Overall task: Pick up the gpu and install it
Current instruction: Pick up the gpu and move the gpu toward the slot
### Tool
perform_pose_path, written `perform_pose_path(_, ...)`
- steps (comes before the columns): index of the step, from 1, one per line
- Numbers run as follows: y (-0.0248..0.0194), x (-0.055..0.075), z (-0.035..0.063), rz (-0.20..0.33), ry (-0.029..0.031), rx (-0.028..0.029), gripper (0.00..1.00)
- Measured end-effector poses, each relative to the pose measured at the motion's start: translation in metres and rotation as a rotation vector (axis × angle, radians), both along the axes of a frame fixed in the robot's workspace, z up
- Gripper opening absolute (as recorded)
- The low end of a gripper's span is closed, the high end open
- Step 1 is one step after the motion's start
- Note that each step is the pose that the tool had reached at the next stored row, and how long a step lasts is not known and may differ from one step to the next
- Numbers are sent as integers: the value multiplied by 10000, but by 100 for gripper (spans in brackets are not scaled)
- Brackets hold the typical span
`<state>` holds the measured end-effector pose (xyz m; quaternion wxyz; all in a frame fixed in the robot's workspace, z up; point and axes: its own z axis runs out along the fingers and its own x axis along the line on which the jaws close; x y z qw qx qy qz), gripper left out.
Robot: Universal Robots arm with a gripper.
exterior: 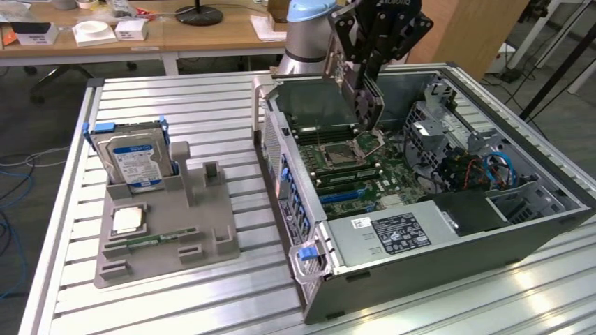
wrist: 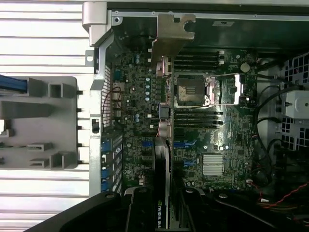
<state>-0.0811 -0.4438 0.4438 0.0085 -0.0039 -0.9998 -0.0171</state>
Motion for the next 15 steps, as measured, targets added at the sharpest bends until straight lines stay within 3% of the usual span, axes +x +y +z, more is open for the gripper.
perform_pose_path(15,0,187,0,0,0,1,26)
